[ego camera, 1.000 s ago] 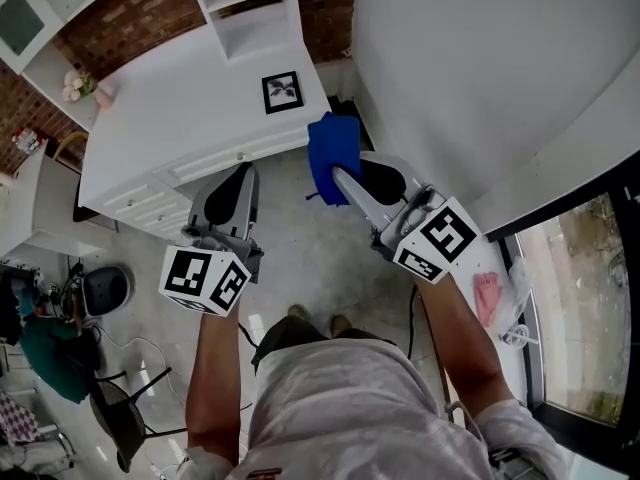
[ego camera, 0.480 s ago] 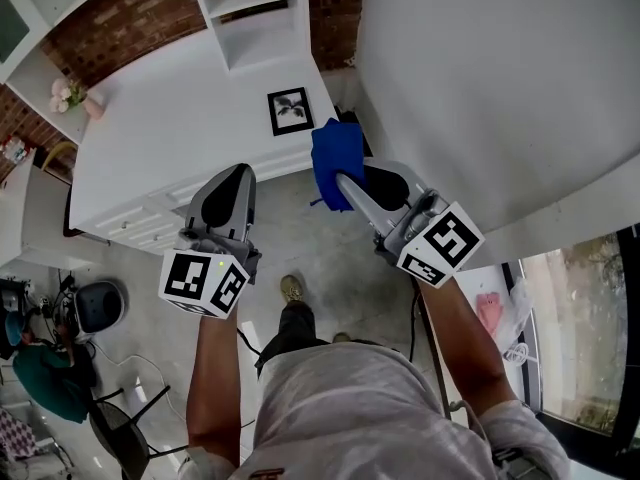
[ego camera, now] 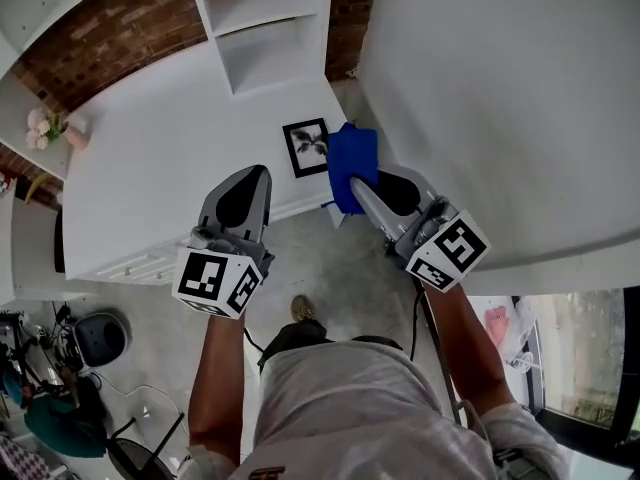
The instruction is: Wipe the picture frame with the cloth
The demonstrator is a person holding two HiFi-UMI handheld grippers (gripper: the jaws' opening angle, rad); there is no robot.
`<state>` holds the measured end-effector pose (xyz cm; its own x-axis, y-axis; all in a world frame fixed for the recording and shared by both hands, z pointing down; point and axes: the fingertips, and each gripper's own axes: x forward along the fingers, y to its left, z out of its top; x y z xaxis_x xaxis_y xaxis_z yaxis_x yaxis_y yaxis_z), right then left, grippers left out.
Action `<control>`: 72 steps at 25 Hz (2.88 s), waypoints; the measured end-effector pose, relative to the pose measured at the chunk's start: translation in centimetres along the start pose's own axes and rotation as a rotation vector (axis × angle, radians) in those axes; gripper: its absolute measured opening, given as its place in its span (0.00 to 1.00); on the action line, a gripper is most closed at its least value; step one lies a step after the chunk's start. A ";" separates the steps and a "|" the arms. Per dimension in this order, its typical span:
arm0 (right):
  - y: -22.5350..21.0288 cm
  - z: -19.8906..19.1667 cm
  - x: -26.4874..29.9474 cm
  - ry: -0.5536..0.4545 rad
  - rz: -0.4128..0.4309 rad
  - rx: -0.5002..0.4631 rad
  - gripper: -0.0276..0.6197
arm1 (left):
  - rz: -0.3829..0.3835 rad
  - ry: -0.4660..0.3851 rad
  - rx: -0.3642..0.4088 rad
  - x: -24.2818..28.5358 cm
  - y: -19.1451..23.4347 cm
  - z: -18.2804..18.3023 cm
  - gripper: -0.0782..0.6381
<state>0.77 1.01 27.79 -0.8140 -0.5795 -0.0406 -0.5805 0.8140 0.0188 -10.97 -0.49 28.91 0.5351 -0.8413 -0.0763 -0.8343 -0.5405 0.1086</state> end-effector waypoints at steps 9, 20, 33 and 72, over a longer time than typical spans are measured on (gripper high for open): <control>-3.7 -2.5 5.7 0.069 -0.051 0.018 0.12 | -0.065 0.073 -0.046 4.9 5.5 -2.5 0.11; -8.6 -6.6 9.4 0.122 -0.003 0.055 0.12 | -0.010 0.269 -0.115 9.7 8.6 -8.4 0.11; -15.1 -11.2 12.7 0.182 0.132 0.159 0.12 | 0.157 0.485 -0.239 15.7 11.6 -15.4 0.20; -14.2 -27.5 20.7 0.782 0.159 0.393 0.12 | 0.106 1.010 -0.335 15.5 13.8 -29.3 0.39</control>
<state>-8.42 -23.62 54.13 -0.7499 -0.2018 0.6301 -0.5266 0.7586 -0.3837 -10.27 -21.12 58.31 0.4519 -0.4157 0.7893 -0.8864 -0.3087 0.3449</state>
